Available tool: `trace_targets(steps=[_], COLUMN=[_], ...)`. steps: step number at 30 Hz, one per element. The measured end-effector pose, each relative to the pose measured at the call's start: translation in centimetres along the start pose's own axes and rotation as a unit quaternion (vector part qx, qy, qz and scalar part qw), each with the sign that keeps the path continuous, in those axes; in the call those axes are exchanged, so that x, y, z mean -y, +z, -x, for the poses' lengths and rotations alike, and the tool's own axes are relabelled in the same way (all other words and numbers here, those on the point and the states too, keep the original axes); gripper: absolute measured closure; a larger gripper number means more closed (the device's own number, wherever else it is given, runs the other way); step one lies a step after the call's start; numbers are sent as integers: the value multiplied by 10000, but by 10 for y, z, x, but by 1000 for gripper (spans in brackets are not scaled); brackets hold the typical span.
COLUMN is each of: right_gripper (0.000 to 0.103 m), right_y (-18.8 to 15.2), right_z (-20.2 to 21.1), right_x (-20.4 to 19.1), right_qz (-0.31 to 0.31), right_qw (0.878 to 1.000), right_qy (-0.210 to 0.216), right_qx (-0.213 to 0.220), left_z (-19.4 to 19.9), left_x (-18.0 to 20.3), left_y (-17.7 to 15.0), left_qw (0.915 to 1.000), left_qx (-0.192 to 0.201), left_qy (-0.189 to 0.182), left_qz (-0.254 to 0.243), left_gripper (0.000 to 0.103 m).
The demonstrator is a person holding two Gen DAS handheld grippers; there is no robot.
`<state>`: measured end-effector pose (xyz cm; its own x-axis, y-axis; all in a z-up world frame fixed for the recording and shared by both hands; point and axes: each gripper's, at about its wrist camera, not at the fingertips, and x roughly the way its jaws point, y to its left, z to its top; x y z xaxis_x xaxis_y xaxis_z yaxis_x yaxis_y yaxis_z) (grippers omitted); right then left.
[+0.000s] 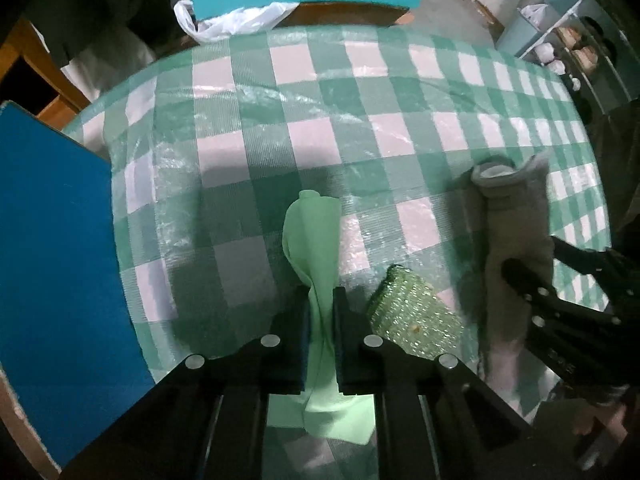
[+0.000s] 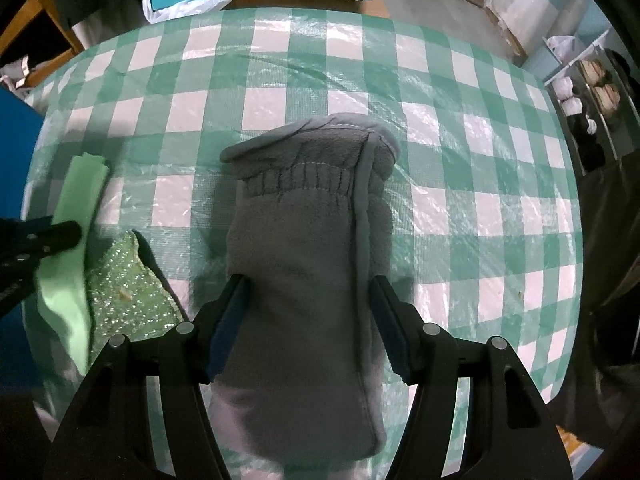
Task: Organize soft objects
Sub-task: 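Close the left gripper on the green cloth while the right gripper grasps the grey glove, then lift the green cloth with the left tool while the right lifts the grey glove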
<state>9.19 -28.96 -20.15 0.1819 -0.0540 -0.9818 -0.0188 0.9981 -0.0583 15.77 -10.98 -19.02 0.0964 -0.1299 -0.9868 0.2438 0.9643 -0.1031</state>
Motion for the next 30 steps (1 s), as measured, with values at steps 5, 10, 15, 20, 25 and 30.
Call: trace_targets(steps=[5, 10, 15, 20, 25, 30], right_gripper=[78, 88, 88, 88, 88, 88], right_y=[-5, -7, -10, -12, -10, -6], right_z=[0, 11, 29, 54, 79, 103], right_x=[-6, -5, -1, 4, 8, 5], right_qz=[181, 240, 212, 196, 207, 231], right_qw=[9998, 9996, 9993, 9981, 9962, 9937], right_qy=[-49, 28, 213, 352, 457, 540], right_qx=[32, 131, 244, 464, 713, 958], left_z=[21, 45, 64, 80, 99, 114], left_x=[-4, -3, 4, 2, 1, 4], left_y=[-9, -23, -23, -28, -34, -38], left_qw=[9999, 9996, 9988, 9980, 9965, 9949], left_qx=[142, 275, 469, 601, 798, 967], left_qy=[-54, -112, -104, -157, -154, -165], left_qz=[-31, -37, -97, -129, -178, -242], left_gripper=[93, 95, 95, 95, 95, 95])
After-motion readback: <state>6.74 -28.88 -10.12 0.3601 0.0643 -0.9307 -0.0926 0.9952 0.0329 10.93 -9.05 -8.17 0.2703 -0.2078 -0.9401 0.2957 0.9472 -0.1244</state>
